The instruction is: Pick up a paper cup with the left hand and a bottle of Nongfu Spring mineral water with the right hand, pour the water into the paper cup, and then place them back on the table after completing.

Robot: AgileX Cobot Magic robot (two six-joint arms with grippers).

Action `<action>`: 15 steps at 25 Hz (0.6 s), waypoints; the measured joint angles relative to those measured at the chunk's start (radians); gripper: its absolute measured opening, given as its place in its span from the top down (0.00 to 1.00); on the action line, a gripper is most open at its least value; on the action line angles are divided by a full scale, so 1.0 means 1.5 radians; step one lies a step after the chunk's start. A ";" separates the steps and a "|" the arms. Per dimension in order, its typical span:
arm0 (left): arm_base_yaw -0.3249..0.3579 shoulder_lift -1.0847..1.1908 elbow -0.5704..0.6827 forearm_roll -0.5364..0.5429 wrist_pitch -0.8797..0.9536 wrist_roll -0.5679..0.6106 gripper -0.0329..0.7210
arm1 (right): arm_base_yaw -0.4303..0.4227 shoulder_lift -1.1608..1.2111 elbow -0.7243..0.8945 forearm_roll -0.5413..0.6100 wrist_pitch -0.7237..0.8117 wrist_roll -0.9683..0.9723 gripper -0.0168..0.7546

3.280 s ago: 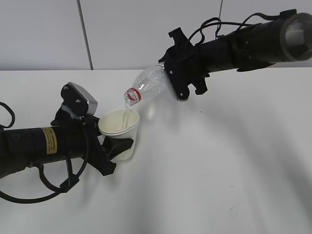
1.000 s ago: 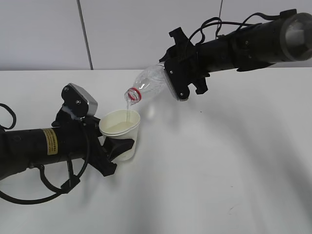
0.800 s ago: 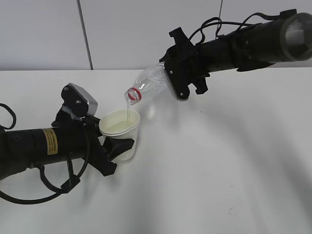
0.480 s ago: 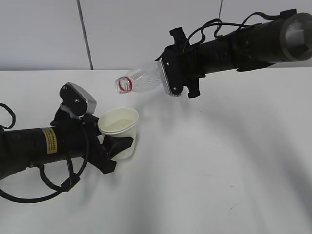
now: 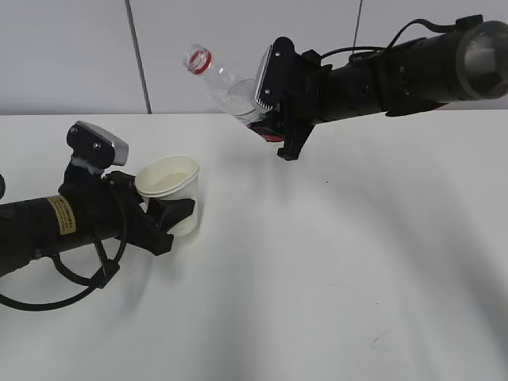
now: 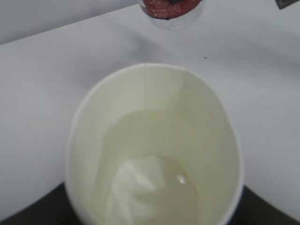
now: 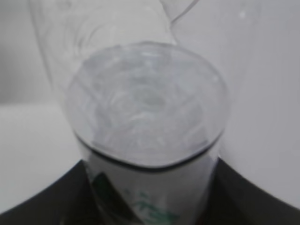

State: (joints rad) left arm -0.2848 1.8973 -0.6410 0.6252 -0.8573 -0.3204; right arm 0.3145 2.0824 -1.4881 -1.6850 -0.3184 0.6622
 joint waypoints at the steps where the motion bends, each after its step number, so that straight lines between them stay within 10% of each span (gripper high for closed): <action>1: 0.006 0.000 0.000 -0.001 0.000 0.000 0.43 | 0.000 0.000 0.000 0.000 -0.002 0.037 0.49; 15: 0.017 0.002 0.000 -0.025 -0.012 0.004 0.43 | -0.049 -0.007 0.087 0.106 -0.118 0.175 0.49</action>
State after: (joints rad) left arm -0.2593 1.9002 -0.6410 0.5884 -0.8758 -0.3141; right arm 0.2412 2.0713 -1.3581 -1.5256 -0.4961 0.9250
